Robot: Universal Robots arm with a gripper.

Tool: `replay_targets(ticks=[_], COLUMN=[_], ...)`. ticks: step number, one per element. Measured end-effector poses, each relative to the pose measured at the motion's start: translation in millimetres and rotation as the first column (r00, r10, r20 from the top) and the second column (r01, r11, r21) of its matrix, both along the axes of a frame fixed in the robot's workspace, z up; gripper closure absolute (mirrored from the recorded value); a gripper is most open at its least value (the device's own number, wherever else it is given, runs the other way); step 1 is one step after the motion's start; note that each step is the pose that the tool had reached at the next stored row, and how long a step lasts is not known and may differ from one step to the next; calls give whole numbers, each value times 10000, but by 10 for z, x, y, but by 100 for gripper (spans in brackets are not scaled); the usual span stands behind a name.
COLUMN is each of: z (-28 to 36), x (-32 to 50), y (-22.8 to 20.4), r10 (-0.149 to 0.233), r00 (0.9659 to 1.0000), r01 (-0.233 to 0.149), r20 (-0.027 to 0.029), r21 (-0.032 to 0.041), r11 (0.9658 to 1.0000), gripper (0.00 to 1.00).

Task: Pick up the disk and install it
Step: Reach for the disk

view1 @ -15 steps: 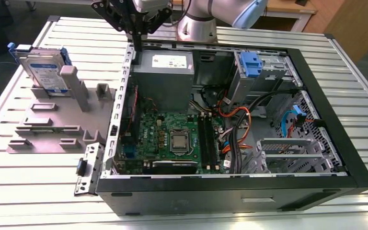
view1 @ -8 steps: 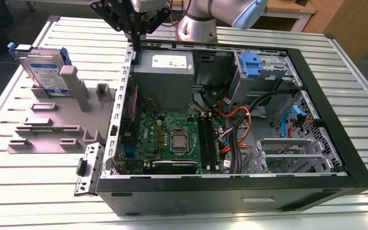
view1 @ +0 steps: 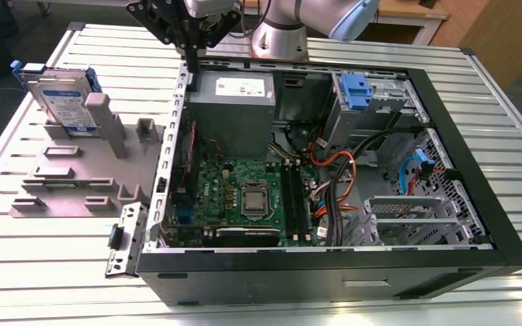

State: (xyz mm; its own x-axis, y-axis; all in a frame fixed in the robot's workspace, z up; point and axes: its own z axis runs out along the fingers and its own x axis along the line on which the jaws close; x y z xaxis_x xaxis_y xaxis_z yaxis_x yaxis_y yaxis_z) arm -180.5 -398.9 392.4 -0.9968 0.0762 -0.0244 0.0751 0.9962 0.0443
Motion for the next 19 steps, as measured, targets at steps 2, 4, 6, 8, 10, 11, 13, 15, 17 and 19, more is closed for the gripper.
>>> replay_targets(ticks=[2,4,6,8,10,11,13,15,17,19], z=[0,0,0,0,0,0,0,0,0,0], x=[-6,-11,-17,-24,-30,-33,-41,-48,-54,-60], y=[0,0,0,0,0,0,0,0,0,0], r10=[-2,0,-1,0,0,-1,0,0,0,0], r00=[10000,10000,10000,10000,10000,10000,10000,10000,10000,10000], r01=[2,0,1,0,0,1,0,0,0,0], r20=[0,1,0,0,0,0,1,0,1,0], r21=[0,0,0,0,0,0,0,0,0,0], r11=[10000,10000,10000,10000,10000,10000,10000,10000,10000,10000], gripper=[89,89,89,89,89,89,89,89,89,89])
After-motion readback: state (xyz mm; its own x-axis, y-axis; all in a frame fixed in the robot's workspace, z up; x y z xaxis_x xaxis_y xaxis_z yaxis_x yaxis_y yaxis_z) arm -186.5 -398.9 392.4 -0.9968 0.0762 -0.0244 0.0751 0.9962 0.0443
